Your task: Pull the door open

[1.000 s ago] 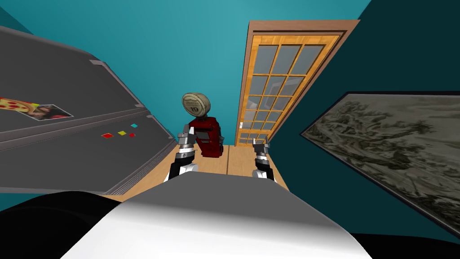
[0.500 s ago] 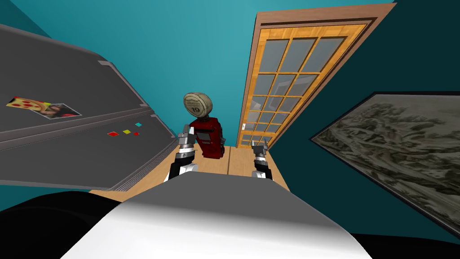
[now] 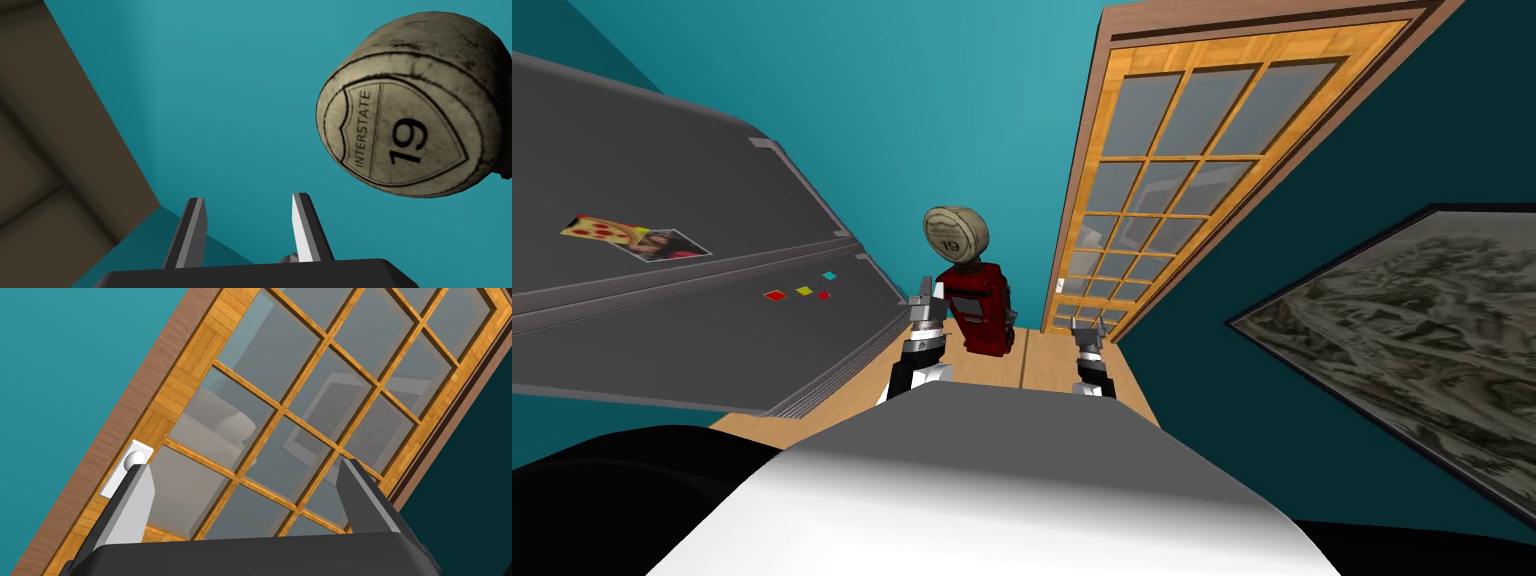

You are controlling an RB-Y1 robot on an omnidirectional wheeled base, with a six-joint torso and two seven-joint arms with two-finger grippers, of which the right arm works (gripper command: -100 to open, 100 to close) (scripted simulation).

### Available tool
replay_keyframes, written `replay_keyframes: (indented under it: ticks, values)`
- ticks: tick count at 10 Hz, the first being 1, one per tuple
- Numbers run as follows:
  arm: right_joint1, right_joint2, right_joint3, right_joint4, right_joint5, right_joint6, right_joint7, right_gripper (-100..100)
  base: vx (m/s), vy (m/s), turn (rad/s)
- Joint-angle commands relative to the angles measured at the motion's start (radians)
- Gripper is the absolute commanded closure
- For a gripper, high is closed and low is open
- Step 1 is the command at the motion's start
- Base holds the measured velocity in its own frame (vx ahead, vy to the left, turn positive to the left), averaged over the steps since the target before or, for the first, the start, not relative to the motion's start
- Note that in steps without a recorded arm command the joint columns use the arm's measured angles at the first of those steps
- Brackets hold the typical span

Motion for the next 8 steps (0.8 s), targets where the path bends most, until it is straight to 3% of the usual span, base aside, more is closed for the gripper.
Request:
replay_keyframes:
  ticks: [1, 8]
  values:
    - [-0.014, -0.006, 0.012, 0.046, -0.025, -0.021, -0.031, -100, 0.091, -0.022, 0.105]
    - [-0.047, -0.041, 0.052, 0.193, -0.139, -0.083, -0.158, -100, 0.100, -0.012, 0.093]
